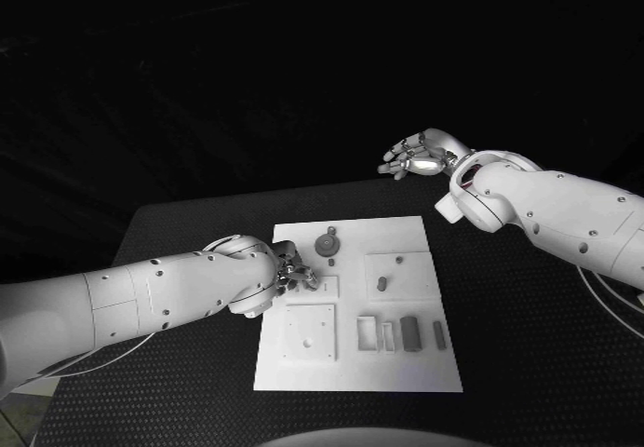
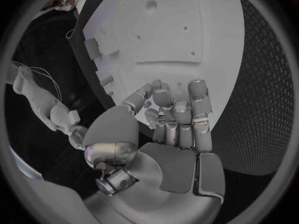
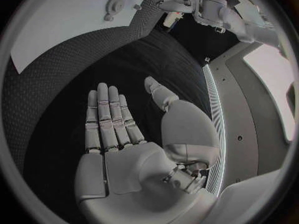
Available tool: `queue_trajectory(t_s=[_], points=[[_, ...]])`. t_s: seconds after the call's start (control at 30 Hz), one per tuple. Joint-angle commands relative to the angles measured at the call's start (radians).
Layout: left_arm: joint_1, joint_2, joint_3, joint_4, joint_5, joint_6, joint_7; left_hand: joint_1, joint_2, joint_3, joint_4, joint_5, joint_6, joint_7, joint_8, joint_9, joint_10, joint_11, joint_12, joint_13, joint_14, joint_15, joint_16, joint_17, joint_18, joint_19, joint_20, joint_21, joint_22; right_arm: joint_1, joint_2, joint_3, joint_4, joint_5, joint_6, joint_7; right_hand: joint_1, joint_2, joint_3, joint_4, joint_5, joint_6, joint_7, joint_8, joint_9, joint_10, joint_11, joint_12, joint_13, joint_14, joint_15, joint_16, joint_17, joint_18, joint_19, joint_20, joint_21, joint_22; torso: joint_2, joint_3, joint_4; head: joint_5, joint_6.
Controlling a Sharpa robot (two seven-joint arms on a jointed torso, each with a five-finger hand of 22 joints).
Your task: Assemble the parts on the task board
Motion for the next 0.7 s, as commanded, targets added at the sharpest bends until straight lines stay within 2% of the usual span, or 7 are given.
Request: queue_trajectory(t_s=[0.03, 0.27, 0.7], points=[[-0.001, 0.001, -0.001, 0.003, -0.012, 0.023, 0.007, 0.009, 0.018, 0.004, -0.005, 0.009, 0.121, -0.031, 0.035, 0.15, 0.001, -0.005, 0.005, -0.002, 0.04, -0.053, 0.007, -0.002, 0.007, 0.025, -0.021, 0.007, 0.023, 0.0, -0.001, 0.0, 0.002, 0.001, 0.012, 0.012, 0.011, -0.001, -0.008, 0.0, 0.002, -0.009, 0.032, 0.005, -0.001, 0.0, 0.005, -0.003, -0.001, -0.001, 0.008, -0.005, 0.001, -0.015, -0.007, 0.002, -0.003, 0.001, 0.0, 0.0001, 0.0004, 0.001, 0.0], [-0.001, -0.003, -0.002, 0.003, -0.018, 0.03, 0.006, 0.008, 0.026, 0.007, -0.015, 0.027, 0.126, -0.033, 0.035, 0.149, 0.005, -0.006, 0.007, -0.004, 0.042, -0.054, 0.011, -0.002, 0.006, 0.027, -0.02, 0.011, 0.022, 0.0, -0.002, 0.0, 0.002, 0.001, 0.013, 0.011, 0.011, -0.001, -0.008, 0.0, 0.002, -0.009, 0.032, 0.005, -0.002, 0.0, 0.006, -0.003, -0.002, -0.001, 0.008, -0.006, 0.002, -0.015, -0.007, 0.002, -0.004, 0.001, 0.0, -0.0001, -0.0001, 0.002, -0.002], [-0.003, -0.004, -0.002, 0.001, -0.024, 0.039, 0.006, 0.007, 0.033, 0.01, -0.02, 0.031, 0.127, -0.033, 0.035, 0.148, 0.007, -0.007, 0.008, -0.005, 0.043, -0.054, 0.012, -0.002, 0.005, 0.027, -0.019, 0.014, 0.022, 0.0, -0.003, 0.0, 0.002, 0.001, 0.014, 0.011, 0.011, -0.001, -0.008, 0.0, 0.002, -0.009, 0.032, 0.006, -0.002, -0.001, 0.006, -0.003, -0.004, -0.001, 0.009, -0.007, 0.003, -0.015, -0.007, 0.002, -0.005, 0.002, 0.0, -0.0003, 0.0, 0.003, -0.004]])
